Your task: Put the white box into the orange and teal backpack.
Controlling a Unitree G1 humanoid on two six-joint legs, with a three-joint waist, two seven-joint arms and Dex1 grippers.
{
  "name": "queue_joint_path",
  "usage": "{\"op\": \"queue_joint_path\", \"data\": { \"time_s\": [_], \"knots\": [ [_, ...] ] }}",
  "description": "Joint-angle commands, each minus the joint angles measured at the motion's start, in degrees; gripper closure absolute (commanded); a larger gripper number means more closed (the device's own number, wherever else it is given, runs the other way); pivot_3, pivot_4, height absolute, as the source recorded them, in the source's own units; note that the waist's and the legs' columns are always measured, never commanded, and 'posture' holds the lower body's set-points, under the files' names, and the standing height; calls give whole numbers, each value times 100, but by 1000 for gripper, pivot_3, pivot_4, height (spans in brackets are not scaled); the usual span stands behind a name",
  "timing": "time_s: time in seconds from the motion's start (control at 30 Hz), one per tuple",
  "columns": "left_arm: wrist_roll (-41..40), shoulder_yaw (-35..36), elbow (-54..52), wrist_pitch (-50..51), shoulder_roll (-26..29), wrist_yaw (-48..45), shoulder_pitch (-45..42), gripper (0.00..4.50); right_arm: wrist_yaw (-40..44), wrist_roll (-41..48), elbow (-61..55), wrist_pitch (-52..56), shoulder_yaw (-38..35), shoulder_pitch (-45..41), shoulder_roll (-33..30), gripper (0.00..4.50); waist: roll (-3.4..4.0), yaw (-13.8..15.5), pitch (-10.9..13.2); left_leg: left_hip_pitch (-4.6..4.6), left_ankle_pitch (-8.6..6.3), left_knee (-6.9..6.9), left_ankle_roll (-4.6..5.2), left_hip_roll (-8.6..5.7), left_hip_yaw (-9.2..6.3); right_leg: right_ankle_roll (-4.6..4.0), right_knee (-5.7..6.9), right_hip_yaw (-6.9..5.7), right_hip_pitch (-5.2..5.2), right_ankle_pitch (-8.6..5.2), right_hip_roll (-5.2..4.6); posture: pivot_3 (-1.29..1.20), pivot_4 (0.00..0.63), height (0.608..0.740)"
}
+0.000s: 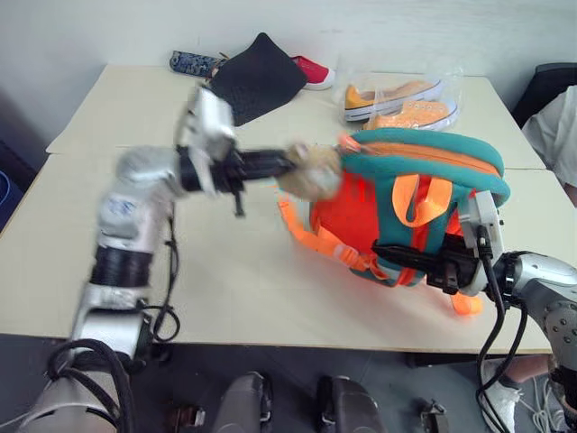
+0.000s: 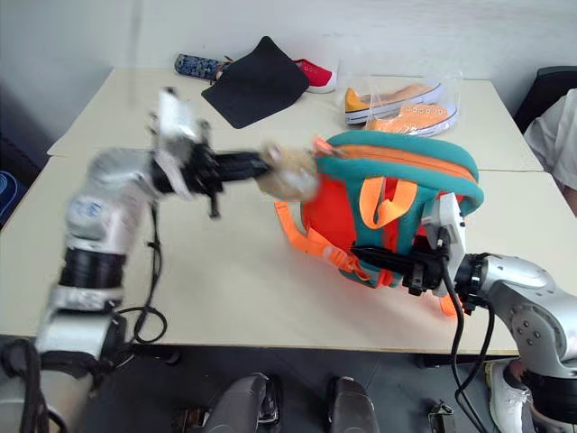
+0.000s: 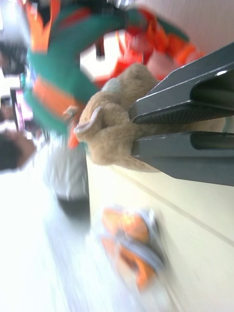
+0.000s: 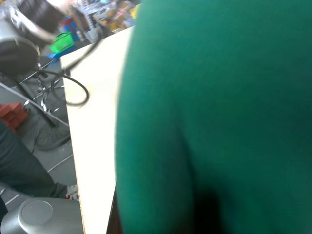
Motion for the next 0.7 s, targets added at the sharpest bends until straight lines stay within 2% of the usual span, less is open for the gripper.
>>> {"op": "queue_joint_path", "data": {
  "time_s": [0.03, 0.2, 0.33, 0.5, 0.63, 0.67, 0.7],
  "knots": [
    [268, 157, 881, 263, 176, 353, -118, 4495, -201, 378, -233, 24, -572, 139, -15, 4500, -1, 15, 0, 3, 0, 0, 0, -1, 2, 0, 1, 0, 3, 0, 1, 0, 150, 740],
    [1014, -487, 1615, -449, -27, 273, 33, 4495, -412, 510, -400, -95, -864, 542, 99, 4500, -5, 36, 2, -7, 2, 5, 5, -2, 2, 0, -2, -2, 1, 0, 2, 0, 150, 740],
    [1475, -988, 1832, -1012, -485, 299, 400, 4495, -580, 562, -482, -192, -813, 634, 284, 4500, -5, 31, 1, -1, 1, 5, 5, -3, 9, 1, -2, 11, 0, 1, -2, 0, 150, 740],
    [1719, -1287, 1565, -1599, -1139, 411, 952, 4495, -707, 541, -519, -322, -656, 693, 556, 4500, -6, 30, 1, 2, 0, -7, 2, -1, 10, 1, -3, 14, -4, 1, -4, 0, 150, 740],
    [1778, -1255, 1025, -1690, -1094, 477, 1347, 4495, -907, 552, -445, -419, -543, 569, 846, 4500, -5, 39, 0, 6, -1, -6, 2, -4, 8, 1, -19, 15, -1, 1, -15, 0, 150, 740],
    [1706, -1143, 831, -1636, -992, 465, 1442, 3829, -886, 448, -444, -529, -485, 542, 900, 4185, -5, 38, 0, 9, -4, -6, -3, -4, 9, 1, -19, 16, 1, 1, -16, 0, 150, 740],
    [1617, -1014, 655, -1477, -863, 462, 1517, 3673, -762, 225, -462, -692, -389, 579, 879, 3849, -5, 31, 0, 9, -9, -7, -12, -4, 9, 1, -20, 17, 1, 1, -17, 0, 150, 740]
  ]
}}
